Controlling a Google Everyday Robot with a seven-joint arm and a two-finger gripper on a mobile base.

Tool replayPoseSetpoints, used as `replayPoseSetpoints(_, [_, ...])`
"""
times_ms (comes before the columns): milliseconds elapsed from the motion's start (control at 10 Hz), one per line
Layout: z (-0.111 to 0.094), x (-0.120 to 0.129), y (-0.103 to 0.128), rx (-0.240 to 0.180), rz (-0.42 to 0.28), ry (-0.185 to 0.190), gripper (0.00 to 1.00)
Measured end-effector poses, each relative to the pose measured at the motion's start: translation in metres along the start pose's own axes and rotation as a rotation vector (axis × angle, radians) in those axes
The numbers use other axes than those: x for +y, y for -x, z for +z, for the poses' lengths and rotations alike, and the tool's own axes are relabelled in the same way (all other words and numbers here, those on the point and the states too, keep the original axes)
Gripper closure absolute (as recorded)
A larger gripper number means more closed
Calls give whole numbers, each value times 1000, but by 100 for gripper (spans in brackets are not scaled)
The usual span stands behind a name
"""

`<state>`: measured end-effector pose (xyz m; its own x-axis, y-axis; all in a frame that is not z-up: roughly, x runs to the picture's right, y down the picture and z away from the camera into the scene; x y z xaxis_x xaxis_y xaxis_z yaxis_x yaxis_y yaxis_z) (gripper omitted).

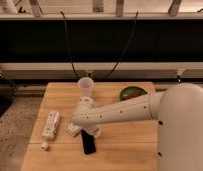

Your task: Push the eraser across the table

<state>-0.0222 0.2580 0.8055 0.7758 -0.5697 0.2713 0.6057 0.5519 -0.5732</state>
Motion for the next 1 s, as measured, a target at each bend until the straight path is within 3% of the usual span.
replayPoseSetpoints(1000, [-11,-21,16,55,-98,-26,96])
